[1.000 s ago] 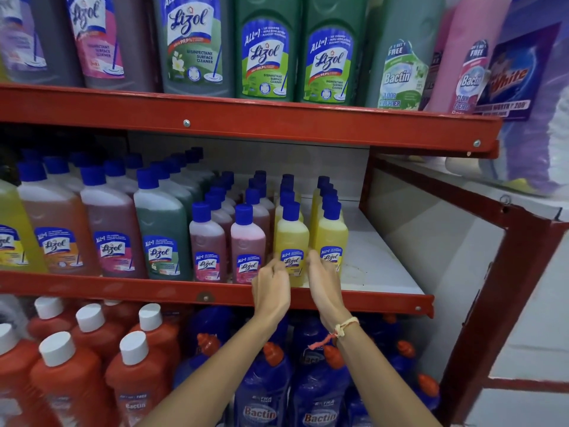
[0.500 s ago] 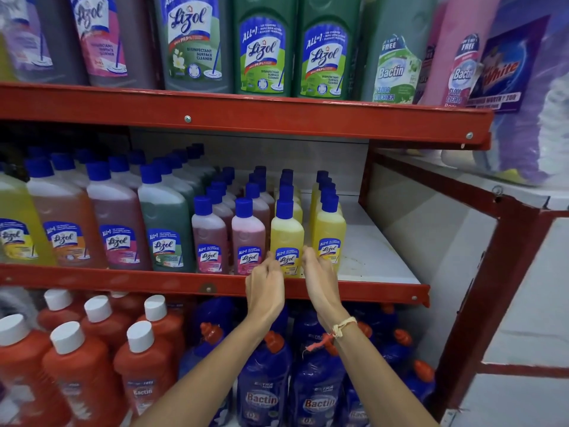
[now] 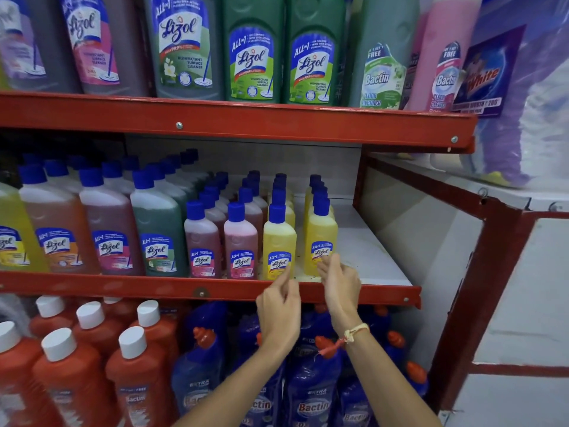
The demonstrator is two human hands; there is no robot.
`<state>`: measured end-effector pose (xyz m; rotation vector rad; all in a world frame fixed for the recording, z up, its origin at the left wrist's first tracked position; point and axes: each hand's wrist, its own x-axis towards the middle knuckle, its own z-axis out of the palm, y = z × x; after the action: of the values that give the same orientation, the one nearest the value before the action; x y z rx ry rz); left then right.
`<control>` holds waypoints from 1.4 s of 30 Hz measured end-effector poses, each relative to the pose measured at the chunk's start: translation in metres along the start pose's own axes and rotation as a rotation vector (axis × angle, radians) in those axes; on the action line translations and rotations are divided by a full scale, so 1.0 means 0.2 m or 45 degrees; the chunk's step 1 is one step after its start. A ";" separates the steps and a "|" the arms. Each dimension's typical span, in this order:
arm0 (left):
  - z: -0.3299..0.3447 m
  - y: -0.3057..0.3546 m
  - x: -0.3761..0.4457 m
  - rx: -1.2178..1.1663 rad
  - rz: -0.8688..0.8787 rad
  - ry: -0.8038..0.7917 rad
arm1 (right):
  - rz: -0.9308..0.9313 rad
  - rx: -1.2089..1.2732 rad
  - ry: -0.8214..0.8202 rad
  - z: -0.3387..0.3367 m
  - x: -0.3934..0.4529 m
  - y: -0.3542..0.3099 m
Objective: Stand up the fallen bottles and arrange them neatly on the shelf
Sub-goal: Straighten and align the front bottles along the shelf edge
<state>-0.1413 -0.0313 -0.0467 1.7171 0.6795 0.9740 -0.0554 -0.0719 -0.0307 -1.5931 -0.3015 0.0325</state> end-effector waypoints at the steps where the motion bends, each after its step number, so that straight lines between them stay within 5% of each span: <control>1: 0.04 0.02 0.02 -0.002 0.023 -0.051 | 0.002 -0.008 0.042 -0.03 0.02 -0.01; 19: 0.29 0.09 0.24 -0.020 -0.158 -0.130 | 0.075 -0.191 -0.326 -0.16 0.22 -0.01; 42: 0.21 0.06 0.15 -0.130 -0.191 -0.118 | 0.038 -0.127 -0.333 -0.21 0.14 0.00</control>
<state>-0.0891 -0.0320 -0.0338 1.5878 0.6765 0.8066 -0.0189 -0.1072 -0.0247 -1.6944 -0.4892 0.2540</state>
